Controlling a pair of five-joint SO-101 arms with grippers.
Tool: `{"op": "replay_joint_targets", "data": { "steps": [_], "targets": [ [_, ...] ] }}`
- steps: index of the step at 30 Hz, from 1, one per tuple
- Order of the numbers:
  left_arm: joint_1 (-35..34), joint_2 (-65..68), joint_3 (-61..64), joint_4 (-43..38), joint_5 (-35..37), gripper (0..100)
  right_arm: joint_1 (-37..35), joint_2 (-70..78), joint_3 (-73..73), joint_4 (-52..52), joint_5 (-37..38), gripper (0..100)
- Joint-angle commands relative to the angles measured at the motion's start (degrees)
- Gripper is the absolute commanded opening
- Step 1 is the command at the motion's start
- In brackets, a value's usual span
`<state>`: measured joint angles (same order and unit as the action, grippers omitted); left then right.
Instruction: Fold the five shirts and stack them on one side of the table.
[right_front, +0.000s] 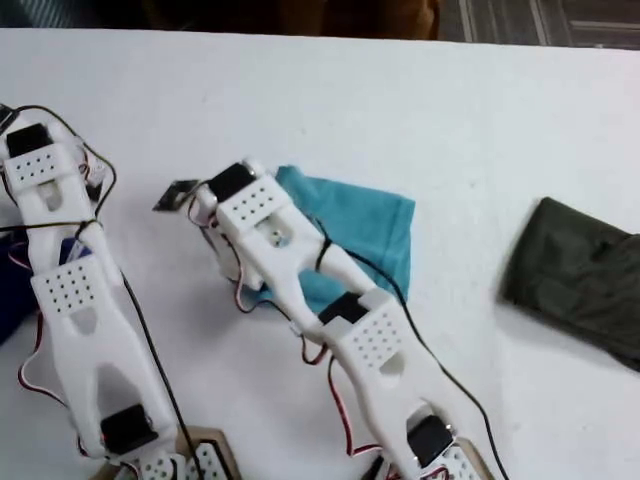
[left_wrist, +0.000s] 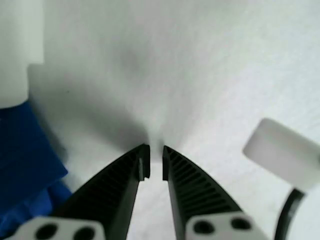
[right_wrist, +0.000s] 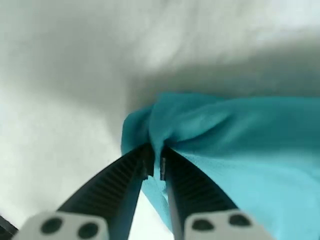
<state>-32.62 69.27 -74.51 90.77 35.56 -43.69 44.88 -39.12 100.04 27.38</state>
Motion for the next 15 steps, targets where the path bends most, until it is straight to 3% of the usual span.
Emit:
{"op": "replay_joint_targets", "data": {
  "steps": [1, 7, 15],
  "targets": [
    [-0.4, -0.8, -1.7, -0.6, -0.1, 7, -0.7, -0.7, -1.8, 1.2, 0.1, 9.4],
    [-0.4, -0.8, -1.7, -0.6, -0.1, 7, -0.7, -1.3, -1.8, 1.2, 0.1, 24.8],
    [-0.3, -0.8, -1.7, -0.7, -0.1, 7, -3.8, -10.8, -1.6, 1.3, 0.2, 27.3]
  ]
}}
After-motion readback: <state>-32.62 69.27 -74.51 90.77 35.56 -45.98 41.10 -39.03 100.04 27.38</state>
